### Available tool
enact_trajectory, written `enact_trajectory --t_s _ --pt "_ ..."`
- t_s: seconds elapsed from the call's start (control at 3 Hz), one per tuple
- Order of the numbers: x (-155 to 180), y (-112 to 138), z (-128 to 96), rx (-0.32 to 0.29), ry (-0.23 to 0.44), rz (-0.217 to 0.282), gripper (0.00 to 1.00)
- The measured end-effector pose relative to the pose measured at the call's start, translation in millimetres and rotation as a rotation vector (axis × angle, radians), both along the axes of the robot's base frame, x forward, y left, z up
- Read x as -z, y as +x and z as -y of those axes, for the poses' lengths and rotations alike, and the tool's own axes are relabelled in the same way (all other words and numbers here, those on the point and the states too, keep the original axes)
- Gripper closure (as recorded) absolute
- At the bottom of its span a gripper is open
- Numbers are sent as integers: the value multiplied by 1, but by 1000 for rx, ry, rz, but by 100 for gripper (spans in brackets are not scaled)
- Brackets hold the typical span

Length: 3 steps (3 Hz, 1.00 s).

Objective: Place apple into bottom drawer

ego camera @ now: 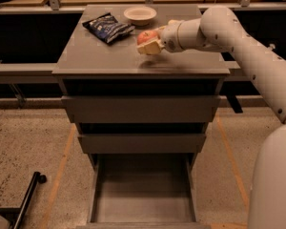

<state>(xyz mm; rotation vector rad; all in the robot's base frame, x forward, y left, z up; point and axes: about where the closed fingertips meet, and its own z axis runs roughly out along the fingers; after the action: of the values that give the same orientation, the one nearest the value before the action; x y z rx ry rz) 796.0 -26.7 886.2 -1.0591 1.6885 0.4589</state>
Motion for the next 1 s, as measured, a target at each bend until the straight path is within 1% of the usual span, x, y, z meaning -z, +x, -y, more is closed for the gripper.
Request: enact_trajectory --t_s 0.33,0.67,1.0 --pt "-7 -21 1 -18 -35 -1 100" --pt "-7 -55 12 -69 -77 -25 100" --pt "0 -89 28 -183 -57 -56 100"
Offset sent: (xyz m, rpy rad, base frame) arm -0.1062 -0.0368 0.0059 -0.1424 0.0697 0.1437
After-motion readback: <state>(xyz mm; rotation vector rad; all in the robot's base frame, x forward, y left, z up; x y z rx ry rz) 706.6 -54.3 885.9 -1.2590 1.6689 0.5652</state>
